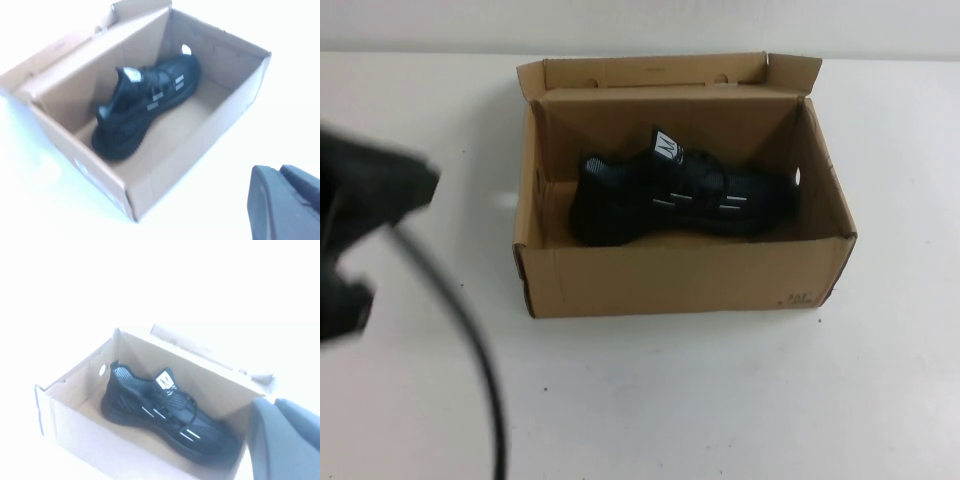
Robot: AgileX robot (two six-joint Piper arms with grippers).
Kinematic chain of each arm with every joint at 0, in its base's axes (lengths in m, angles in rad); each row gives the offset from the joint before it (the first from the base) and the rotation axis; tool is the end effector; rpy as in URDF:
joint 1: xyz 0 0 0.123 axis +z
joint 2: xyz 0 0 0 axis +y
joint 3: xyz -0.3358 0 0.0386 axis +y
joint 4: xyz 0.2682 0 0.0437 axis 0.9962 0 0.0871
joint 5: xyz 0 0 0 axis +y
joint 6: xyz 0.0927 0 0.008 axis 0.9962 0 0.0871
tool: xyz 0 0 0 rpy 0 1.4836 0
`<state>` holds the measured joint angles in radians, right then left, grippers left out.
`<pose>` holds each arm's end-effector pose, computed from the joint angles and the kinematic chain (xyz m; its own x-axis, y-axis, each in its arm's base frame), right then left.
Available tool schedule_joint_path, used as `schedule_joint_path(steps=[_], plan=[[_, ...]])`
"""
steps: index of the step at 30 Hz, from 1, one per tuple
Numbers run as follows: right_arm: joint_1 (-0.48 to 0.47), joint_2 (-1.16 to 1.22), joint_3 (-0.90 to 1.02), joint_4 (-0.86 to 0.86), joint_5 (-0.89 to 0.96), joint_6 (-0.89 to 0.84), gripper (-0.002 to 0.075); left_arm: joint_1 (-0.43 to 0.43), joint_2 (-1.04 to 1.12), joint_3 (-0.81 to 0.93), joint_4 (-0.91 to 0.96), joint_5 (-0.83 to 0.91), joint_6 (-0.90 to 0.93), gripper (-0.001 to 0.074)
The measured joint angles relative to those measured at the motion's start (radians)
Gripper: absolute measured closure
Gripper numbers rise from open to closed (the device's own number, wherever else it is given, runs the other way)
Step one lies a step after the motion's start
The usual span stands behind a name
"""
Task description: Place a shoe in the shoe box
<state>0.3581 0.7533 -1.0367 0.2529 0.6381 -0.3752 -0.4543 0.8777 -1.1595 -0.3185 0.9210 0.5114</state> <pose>0.1036 0.0536 0.4748 -0.1485 -0.2347 -0.9607 -0.5144 0.8480 -0.1277 0.1142 -0.0816 0.4771 -0.2384 0.4498 -0.8607 0.7281 0.6693 0.1481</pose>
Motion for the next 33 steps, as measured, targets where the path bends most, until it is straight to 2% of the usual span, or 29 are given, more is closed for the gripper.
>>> schedule_joint_path(steps=[7,12,18,27,33], plan=[[-0.002,-0.456,0.394,0.028,-0.099,0.011,0.0743,0.000,-0.325,0.381,-0.051,-0.162,-0.072,0.0737],[-0.002,-0.632,0.575,0.028,-0.101,0.063,0.0743,0.000,-0.520,0.530,-0.087,-0.253,-0.075,0.0737],[-0.002,-0.649,0.655,0.031,-0.100,0.074,0.0743,0.000,-0.610,0.558,-0.136,-0.269,-0.077,0.0737],[-0.002,-0.649,0.663,0.072,0.037,0.078,0.0743,0.000,-0.614,0.558,-0.136,-0.271,-0.077,0.0737],[-0.002,-0.649,0.663,0.075,0.048,0.078,0.0743,0.000,-0.614,0.558,-0.135,-0.271,-0.077,0.0737]])
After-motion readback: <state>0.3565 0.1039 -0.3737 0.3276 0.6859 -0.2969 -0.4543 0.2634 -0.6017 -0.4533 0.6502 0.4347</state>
